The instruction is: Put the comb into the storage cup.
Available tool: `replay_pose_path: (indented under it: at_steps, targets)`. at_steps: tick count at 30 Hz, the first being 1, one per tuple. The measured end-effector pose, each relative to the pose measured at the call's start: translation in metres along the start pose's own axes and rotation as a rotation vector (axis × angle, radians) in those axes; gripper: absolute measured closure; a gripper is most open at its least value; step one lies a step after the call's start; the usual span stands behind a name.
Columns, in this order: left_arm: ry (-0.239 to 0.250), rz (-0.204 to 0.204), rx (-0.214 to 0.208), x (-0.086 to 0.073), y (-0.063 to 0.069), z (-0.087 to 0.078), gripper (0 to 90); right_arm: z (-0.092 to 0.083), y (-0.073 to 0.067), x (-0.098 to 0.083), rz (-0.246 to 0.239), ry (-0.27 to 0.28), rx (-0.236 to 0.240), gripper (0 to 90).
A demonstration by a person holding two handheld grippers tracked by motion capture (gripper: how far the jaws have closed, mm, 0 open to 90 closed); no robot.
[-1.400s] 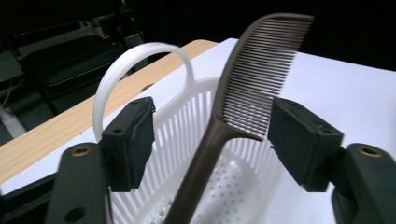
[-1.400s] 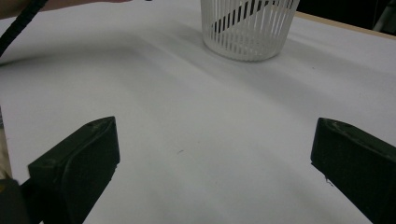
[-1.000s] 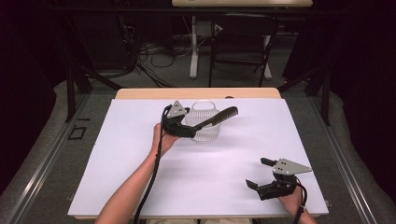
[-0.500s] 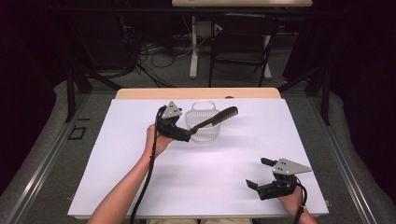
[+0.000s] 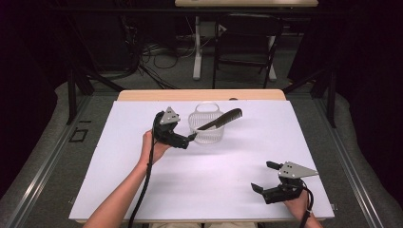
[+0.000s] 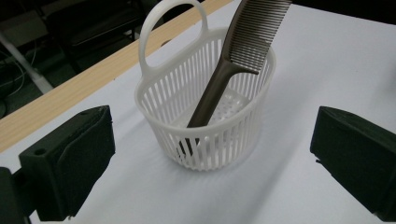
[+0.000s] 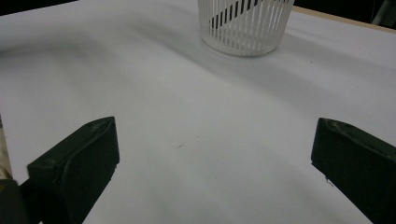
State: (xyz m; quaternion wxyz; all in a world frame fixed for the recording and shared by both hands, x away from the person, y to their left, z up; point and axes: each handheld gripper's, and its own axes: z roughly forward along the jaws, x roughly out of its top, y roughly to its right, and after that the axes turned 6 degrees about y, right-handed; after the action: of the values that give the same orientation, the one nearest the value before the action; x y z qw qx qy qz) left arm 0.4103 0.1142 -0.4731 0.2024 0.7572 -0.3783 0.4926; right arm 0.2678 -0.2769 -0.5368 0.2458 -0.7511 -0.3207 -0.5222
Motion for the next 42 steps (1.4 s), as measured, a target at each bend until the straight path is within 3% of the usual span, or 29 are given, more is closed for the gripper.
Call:
replay_pose_path:
  at_steps: [11,20,42]
  targets:
    - [-0.035,-0.030,0.032,-0.021,0.001,-0.021,0.0,-0.001,0.000,0.000,0.001,-0.001,0.000,0.5]
    - [-0.029,-0.065,0.075,-0.034,0.000,-0.043,0.0,0.000,0.000,0.000,0.006,-0.007,-0.002,0.4]
    - [-0.012,-0.091,0.101,-0.079,0.025,-0.078,0.0,0.000,0.000,0.000,0.005,-0.009,0.000,0.4]
